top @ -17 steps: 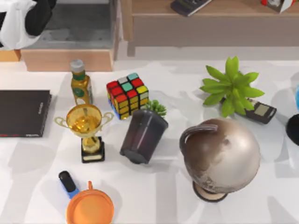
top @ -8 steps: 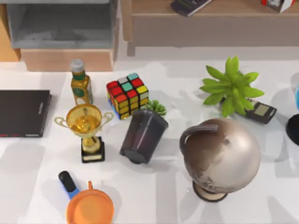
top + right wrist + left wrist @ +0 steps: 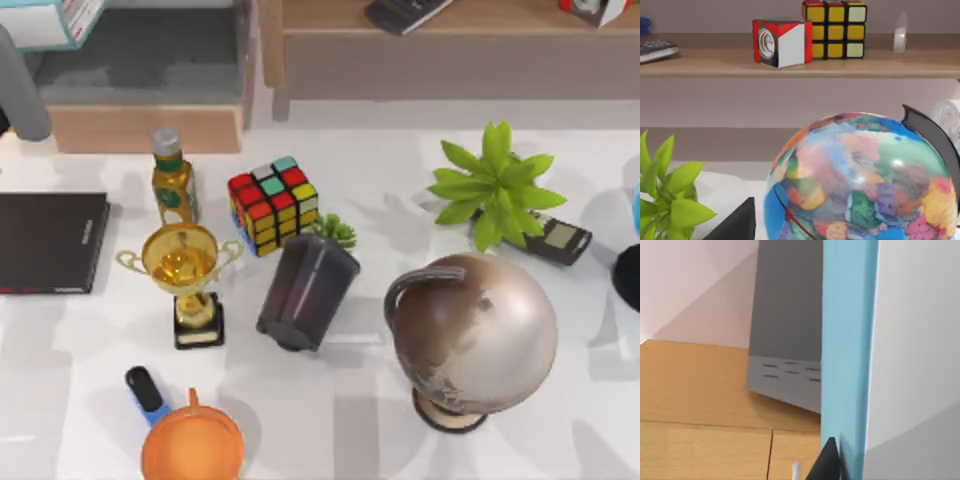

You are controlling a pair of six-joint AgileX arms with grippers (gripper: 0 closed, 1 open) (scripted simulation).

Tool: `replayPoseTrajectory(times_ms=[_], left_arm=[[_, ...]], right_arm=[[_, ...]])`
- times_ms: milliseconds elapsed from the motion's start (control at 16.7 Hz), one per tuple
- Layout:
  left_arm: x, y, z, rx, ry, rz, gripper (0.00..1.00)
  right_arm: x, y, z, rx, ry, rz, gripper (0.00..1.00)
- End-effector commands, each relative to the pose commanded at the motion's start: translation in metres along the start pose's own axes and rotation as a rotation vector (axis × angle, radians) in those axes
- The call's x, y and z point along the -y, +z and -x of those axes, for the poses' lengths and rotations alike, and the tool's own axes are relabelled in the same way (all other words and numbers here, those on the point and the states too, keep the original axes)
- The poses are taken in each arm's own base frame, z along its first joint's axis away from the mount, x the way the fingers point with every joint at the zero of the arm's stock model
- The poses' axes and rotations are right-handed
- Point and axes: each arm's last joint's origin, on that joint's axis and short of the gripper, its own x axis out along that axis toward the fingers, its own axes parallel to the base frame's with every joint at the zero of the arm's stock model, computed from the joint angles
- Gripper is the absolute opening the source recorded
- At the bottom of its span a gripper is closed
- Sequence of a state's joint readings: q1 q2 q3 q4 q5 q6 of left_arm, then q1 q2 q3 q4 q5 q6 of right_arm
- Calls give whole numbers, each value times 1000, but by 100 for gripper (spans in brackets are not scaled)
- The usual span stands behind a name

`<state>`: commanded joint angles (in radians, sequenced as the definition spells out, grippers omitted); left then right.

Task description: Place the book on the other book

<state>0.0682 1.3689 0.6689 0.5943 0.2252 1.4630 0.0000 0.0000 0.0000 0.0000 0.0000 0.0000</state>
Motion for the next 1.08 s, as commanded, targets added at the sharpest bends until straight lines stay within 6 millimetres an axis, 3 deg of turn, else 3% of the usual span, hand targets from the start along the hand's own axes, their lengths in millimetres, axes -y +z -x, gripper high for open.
replayPoseTrajectory(times_ms=[240, 420, 1080], left_arm=[[77, -31, 21, -74, -256, -96, 0], [113, -46, 35, -126, -393, -110, 0], [119, -49, 33, -134, -411, -110, 0]], right_arm=[[0, 0, 0, 0, 0, 0, 100], [0, 0, 0, 0, 0, 0, 100], [0, 0, 0, 0, 0, 0, 100]])
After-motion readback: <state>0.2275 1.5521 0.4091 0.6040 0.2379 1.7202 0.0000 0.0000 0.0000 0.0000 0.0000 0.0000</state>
